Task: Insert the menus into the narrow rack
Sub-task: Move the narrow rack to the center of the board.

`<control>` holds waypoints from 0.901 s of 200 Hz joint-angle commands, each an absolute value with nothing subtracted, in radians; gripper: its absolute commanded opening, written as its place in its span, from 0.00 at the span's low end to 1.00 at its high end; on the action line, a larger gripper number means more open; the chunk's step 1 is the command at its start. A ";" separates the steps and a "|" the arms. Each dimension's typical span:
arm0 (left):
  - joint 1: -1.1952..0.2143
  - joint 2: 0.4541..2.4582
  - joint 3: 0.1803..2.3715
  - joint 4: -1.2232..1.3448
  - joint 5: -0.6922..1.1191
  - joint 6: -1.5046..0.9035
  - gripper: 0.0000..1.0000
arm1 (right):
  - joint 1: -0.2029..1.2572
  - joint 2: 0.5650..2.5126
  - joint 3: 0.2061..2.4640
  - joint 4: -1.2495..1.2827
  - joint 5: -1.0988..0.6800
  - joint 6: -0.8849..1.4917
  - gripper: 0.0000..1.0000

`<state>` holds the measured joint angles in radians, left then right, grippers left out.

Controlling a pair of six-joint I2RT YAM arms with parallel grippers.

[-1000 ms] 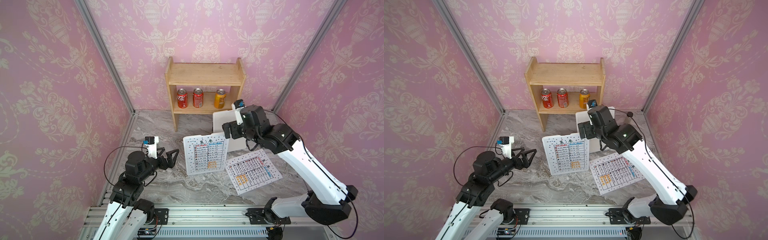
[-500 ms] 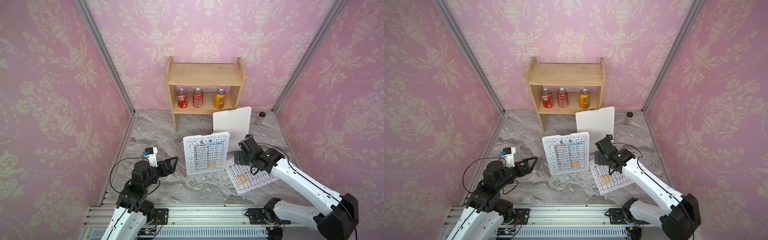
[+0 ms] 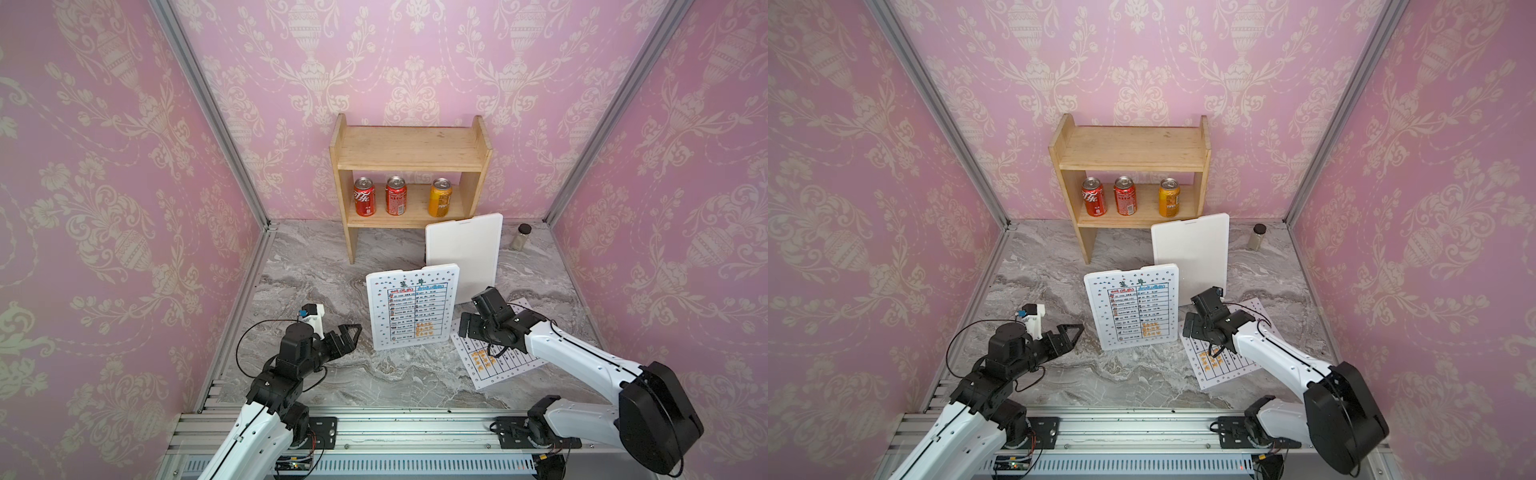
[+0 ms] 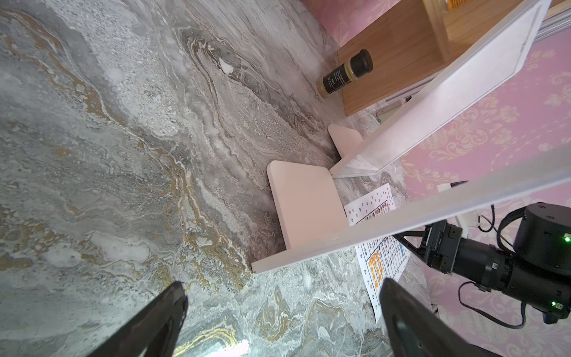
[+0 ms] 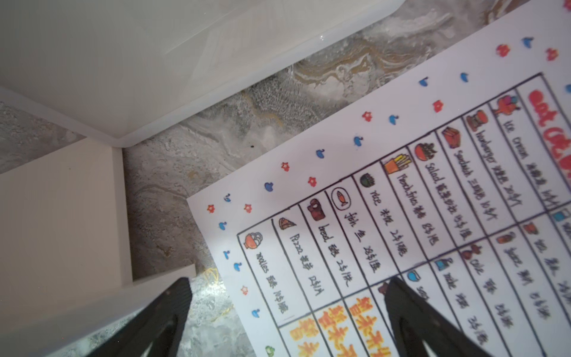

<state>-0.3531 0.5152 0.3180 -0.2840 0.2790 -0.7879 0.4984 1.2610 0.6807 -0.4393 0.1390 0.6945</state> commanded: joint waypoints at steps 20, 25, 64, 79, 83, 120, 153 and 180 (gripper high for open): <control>-0.404 0.657 0.285 -0.171 0.236 -0.805 0.99 | 0.528 1.313 0.684 -0.345 0.094 0.742 1.00; -0.409 0.666 0.285 -0.164 0.230 -0.807 0.99 | 0.535 1.320 0.690 -0.344 0.095 0.745 1.00; -0.417 0.665 0.299 -0.169 0.195 -0.798 0.99 | 0.594 1.390 0.737 -0.334 0.113 0.765 1.00; -0.418 0.664 0.305 -0.179 0.187 -0.788 0.99 | 0.612 1.425 0.756 -0.317 0.117 0.768 1.00; -0.417 0.666 0.306 -0.185 0.184 -0.785 0.99 | 0.617 1.437 0.762 -0.315 0.117 0.769 1.00; -0.417 0.624 0.339 -0.290 0.132 -0.748 0.99 | 0.674 1.534 0.835 -0.295 0.119 0.788 1.00; -0.416 0.557 0.345 -0.365 0.058 -0.725 0.99 | 0.714 1.615 0.903 -0.269 0.106 0.805 1.00; -0.414 0.599 0.347 -0.353 0.047 -0.717 0.99 | 0.739 1.702 0.983 -0.265 0.097 0.808 1.00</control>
<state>-0.4099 0.5705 0.3222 -0.3088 0.0994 -0.7559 0.7170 1.6379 0.9066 -0.2920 0.1101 0.7853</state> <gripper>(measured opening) 0.991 0.998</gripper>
